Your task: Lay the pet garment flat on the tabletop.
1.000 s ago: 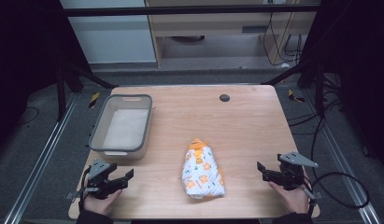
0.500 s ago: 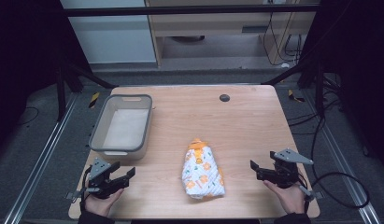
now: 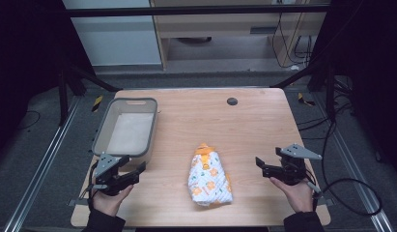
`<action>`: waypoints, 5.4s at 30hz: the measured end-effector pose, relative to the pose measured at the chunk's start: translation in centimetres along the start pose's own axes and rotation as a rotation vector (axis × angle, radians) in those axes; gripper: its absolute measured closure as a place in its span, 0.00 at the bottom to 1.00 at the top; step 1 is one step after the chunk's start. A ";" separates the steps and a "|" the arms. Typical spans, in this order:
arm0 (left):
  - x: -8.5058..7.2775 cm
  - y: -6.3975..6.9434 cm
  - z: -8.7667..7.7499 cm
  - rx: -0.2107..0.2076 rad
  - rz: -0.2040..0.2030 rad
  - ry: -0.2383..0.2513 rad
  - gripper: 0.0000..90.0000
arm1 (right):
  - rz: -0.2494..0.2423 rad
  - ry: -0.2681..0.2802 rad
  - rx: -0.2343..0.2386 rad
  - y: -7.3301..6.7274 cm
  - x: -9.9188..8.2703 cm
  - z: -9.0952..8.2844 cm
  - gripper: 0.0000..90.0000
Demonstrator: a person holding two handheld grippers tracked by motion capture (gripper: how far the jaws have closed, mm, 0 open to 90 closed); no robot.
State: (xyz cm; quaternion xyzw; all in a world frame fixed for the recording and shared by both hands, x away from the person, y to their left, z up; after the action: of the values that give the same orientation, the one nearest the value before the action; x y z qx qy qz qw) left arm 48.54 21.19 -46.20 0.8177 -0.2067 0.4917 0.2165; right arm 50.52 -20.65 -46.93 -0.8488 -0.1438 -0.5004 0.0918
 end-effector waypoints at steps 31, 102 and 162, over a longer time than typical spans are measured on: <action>0.9 3.7 10.6 -0.106 0.010 -0.124 0.41 | -0.054 -0.030 0.136 -6.6 3.2 6.1 0.31; 6.2 11.9 7.7 -0.301 0.146 -0.021 1.00 | -0.126 0.008 0.321 -12.0 4.0 0.9 0.91; -5.8 9.2 10.2 -0.174 0.176 -0.265 0.41 | -0.167 -0.135 0.223 -9.2 -6.1 5.6 0.56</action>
State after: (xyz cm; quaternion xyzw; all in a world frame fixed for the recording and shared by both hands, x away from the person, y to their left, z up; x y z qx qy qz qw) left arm 48.27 8.67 -54.27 0.8324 -0.3457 0.3770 0.2134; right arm 49.25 -11.19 -54.84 -0.8502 -0.2745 -0.4290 0.1337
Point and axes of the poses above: each handheld gripper's, and its own axes: z roughly forward along the jaws, x roughly out of its top, y roughly to its right, the point moved 9 cm from there along z, roughly forward along the jaws, and after that the axes turned 7 degrees about -x, right-handed, at the moved point
